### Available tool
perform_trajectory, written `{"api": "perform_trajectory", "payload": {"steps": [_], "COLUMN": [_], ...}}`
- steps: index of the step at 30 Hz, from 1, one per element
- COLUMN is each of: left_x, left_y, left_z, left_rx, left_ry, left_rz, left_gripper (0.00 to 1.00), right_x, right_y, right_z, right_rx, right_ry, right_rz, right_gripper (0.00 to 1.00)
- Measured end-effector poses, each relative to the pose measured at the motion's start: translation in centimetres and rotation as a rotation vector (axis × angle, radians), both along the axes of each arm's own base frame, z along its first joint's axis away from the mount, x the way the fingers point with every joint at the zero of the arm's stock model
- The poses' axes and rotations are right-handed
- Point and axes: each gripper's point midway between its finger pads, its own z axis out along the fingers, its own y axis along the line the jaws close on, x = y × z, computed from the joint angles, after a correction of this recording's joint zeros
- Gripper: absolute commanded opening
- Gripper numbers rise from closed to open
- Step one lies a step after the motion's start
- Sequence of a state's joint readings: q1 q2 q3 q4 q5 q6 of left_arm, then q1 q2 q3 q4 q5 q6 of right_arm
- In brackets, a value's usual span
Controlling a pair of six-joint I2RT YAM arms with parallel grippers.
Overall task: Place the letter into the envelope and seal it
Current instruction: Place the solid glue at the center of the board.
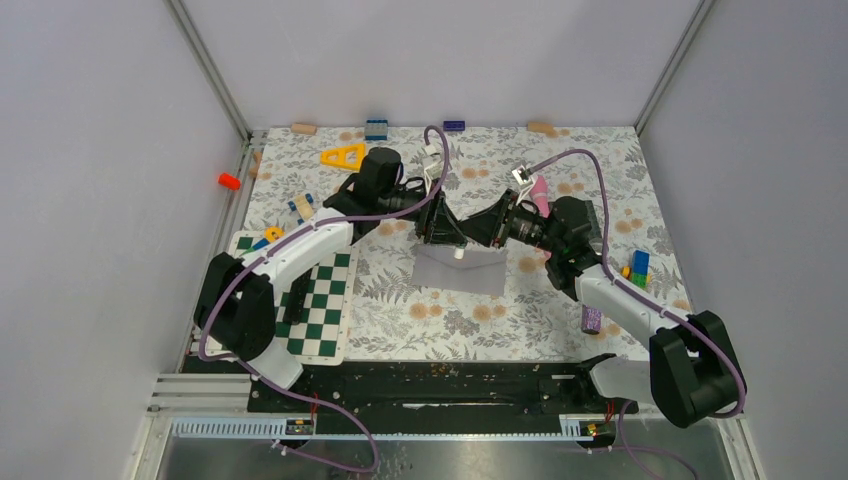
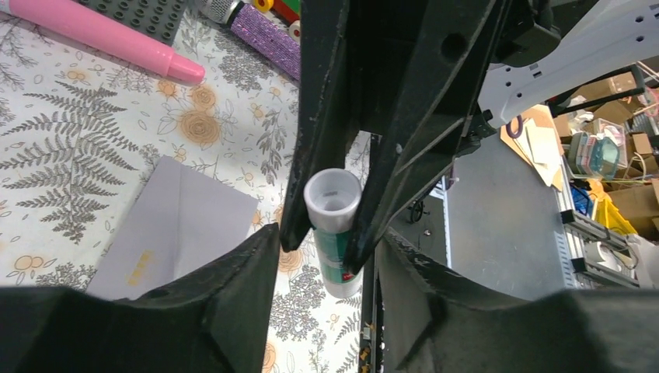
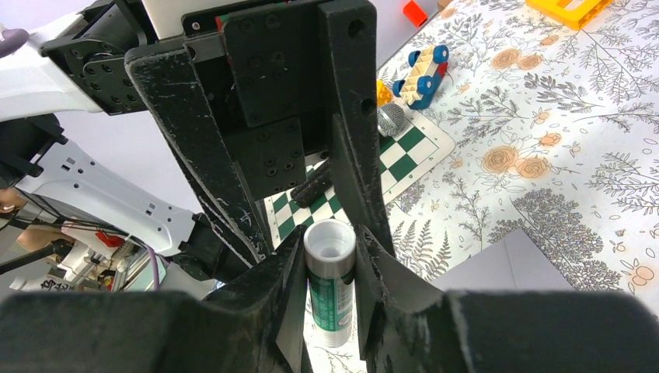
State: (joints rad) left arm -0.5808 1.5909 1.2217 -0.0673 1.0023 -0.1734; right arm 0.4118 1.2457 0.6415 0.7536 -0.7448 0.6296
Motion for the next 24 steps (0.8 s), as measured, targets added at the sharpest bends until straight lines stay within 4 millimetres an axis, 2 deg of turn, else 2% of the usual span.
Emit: {"api": "perform_trajectory", "payload": {"steps": [6,12,15,20,21,23,24], "left_x": [-0.36,-0.43,-0.43,-0.38,-0.39,-0.38,-0.39], "left_y": [-0.13,-0.12,-0.12,-0.12,-0.12,-0.1,-0.11], "left_z": [0.04,-0.01,-0.01,0.06,0.06,0.08,0.11], "left_rx": [-0.011,-0.011,-0.011,-0.013,-0.013,-0.013,-0.014], "left_ry": [0.029,0.041,0.042,0.044,0.045,0.048,0.049], "left_rz": [-0.026,-0.029,-0.028,-0.027,-0.026,-0.026,-0.026], "left_gripper": [0.3,0.07,0.0,0.01,0.1,0.36,0.43], "right_x": [0.07,0.04,0.04,0.12,0.13,0.15,0.15], "right_y": [-0.01,-0.01,0.0,0.03,0.03,0.03,0.04], "right_z": [-0.08,-0.2,-0.18,-0.05,-0.07,-0.03,-0.01], "right_rx": [-0.004,-0.006,-0.008,-0.012,-0.013,-0.013,-0.012], "right_ry": [-0.004,0.002,0.002,0.006,0.008,0.01,0.011], "right_rz": [-0.002,-0.001,0.0,0.0,0.0,-0.001,-0.001], "right_gripper": [0.0,0.11,0.14,0.15,0.13,0.12,0.11]}}
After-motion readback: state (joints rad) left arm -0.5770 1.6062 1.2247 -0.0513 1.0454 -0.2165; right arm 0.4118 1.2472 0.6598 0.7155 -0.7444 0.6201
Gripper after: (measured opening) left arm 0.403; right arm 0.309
